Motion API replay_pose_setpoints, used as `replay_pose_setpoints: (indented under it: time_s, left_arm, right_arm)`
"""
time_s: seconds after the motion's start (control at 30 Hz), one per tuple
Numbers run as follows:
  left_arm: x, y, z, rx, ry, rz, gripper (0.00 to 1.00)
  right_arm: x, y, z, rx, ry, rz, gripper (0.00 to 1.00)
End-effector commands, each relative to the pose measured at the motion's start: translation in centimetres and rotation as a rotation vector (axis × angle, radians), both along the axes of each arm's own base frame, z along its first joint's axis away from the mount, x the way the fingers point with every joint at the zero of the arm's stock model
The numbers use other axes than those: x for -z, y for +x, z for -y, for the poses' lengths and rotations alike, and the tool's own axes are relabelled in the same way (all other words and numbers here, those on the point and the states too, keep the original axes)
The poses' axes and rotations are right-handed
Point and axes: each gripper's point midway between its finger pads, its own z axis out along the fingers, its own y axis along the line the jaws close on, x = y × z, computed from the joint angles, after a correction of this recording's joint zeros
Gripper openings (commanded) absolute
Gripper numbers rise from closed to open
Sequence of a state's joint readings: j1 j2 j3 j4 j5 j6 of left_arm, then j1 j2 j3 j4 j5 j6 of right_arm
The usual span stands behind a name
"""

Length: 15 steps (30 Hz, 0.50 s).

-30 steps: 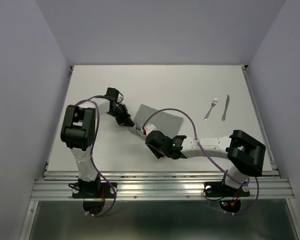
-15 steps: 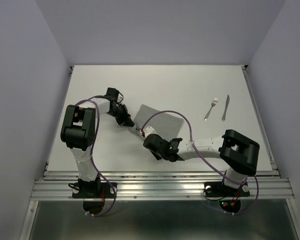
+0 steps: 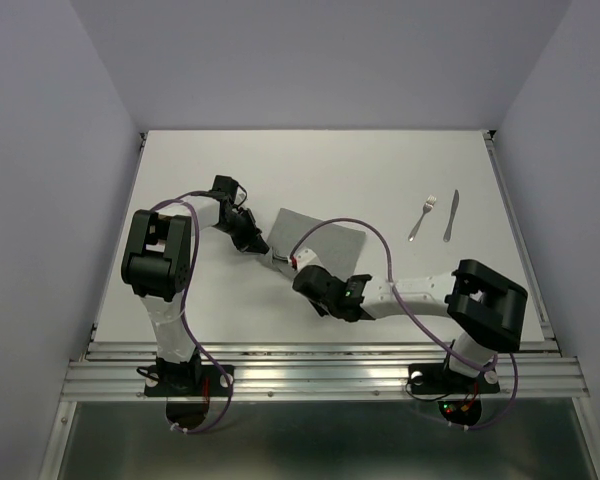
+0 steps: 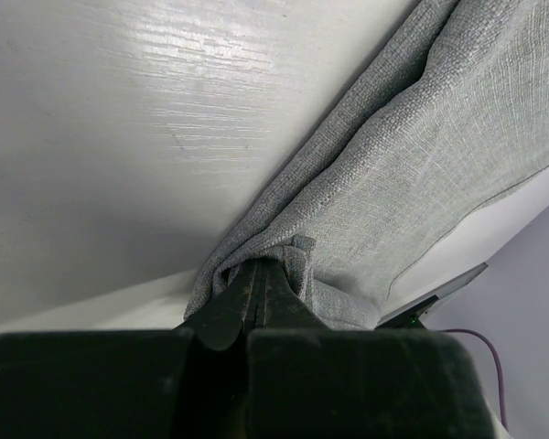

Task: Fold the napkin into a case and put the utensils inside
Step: Fold the 2/3-rectangle-folded napkin at the center of the board.

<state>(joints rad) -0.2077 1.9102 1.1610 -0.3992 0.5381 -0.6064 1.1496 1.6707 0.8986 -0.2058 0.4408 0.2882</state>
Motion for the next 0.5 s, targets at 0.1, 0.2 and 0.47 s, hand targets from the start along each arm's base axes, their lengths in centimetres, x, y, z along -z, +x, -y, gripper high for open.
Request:
replay_pose_setpoints:
  time_s: [0.1, 0.2, 0.47]
  left_arm:
    - [2.9, -2.0, -1.5, 0.029, 0.113, -0.072, 0.0]
    - [2.8, -2.0, -1.5, 0.029, 0.112, -0.072, 0.0]
    - [2.7, -2.0, -1.5, 0.033, 0.111, -0.066, 0.0]
  right_arm:
    - [-2.6, 2.7, 0.9, 0.094, 0.068, 0.065, 0.01]
    - [-3.3, 3.6, 0.9, 0.113, 0.093, 0.072, 0.01]
    - [-4.8, 6.0, 1.7, 0.163, 0.175, 0.059, 0.01]
